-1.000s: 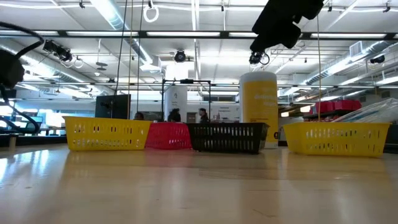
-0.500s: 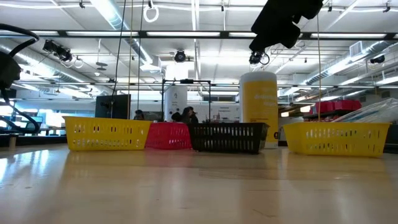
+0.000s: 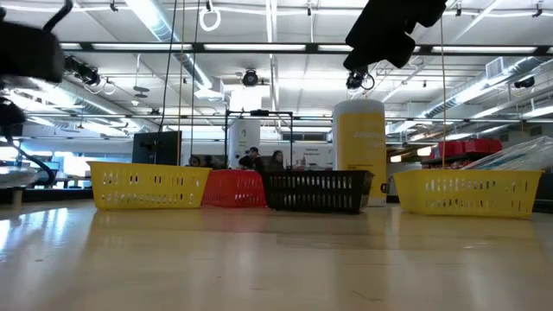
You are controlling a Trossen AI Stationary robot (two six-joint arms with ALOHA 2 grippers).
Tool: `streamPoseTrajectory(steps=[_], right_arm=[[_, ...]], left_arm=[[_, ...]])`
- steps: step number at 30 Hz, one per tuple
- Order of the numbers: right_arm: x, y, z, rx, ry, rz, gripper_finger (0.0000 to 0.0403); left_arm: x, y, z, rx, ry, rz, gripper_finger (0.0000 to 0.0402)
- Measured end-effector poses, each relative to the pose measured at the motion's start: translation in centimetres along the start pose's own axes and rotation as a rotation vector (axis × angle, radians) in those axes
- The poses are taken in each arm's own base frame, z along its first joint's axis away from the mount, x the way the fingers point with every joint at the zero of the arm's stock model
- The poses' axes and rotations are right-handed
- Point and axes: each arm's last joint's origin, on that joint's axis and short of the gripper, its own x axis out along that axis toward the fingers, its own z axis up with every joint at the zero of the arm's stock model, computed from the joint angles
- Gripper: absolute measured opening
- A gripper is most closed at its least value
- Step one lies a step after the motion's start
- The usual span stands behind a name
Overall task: Pick & Place Travel size toiletries
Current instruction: Put the nail cutter into the left yellow bin
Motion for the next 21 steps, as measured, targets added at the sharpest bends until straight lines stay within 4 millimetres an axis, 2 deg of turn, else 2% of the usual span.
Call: streamPoseTrajectory(steps=[5, 10, 16, 21], right_arm=[[0.3, 0.0, -0.1, -0.002, 0.004, -0.002, 0.0178], [0.5, 0.1, 0.0, -0.003, -0.002, 0.001, 0.0176], [0.9, 0.3, 0.1, 0.003, -0.022, 0.010, 0.0183], [0.9, 0.3, 0.1, -0.002, -0.018, 0.008, 0.0180]], left_arm=[[-1.8, -1.0, 3.0, 0.059, -0.191, 0.093, 0.0070], [-2.4, 0.6, 7.4, 0.046, -0.212, 0.271, 0.0062], [-0.7, 4.3, 12.1, -0.003, -0.150, 0.409, 0.0064], [1.6, 6.8, 14.5, -0.007, -0.029, 0.418, 0.0070]])
